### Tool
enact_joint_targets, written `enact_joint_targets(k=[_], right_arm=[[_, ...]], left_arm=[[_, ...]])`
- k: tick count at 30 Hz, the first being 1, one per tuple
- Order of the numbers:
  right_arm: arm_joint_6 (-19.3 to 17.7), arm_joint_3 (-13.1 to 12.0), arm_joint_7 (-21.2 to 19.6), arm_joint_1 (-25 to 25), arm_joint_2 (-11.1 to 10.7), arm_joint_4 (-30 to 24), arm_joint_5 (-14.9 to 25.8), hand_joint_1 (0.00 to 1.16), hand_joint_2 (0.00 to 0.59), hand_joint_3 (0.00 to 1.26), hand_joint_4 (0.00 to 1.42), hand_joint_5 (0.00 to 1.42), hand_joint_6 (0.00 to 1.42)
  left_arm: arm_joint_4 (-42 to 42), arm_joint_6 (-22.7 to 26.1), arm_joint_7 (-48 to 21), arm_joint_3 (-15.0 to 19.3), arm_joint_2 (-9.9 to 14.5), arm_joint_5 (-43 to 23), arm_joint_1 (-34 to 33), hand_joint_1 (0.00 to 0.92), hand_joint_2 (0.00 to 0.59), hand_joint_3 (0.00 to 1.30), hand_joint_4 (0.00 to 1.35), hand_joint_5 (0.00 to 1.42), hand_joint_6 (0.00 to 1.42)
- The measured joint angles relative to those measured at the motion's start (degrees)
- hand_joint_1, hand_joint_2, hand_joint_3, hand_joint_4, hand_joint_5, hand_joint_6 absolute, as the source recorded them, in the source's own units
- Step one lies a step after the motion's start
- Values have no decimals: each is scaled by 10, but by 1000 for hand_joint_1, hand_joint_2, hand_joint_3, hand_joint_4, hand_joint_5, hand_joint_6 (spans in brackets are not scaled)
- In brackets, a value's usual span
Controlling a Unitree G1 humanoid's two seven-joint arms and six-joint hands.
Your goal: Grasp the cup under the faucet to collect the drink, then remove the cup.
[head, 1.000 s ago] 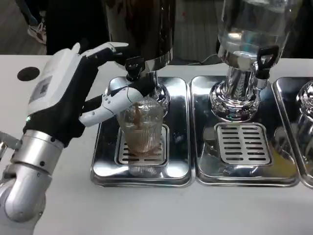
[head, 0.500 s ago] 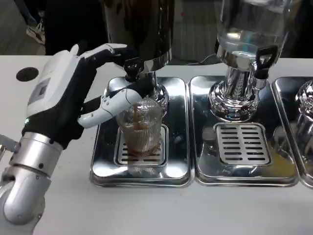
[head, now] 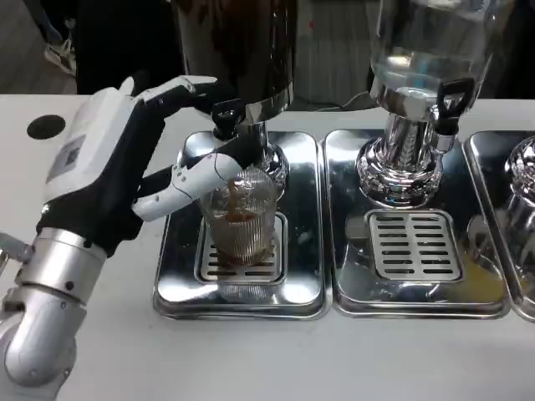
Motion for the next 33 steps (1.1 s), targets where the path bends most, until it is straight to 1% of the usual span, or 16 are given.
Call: enact_joint_targets(k=[25, 33], right_arm=[[-10, -1, 0, 4, 0, 0, 3, 693, 517, 400, 408, 302, 203], [-11, 0, 0, 5, 1, 0, 8, 693, 517, 400, 408, 310, 203]], left_arm=[[-9, 0, 0, 1, -2, 0, 8, 0, 66, 377, 402, 219, 0], [-32, 0, 0, 6, -2, -2, 34, 0, 67, 370, 389, 219, 0]])
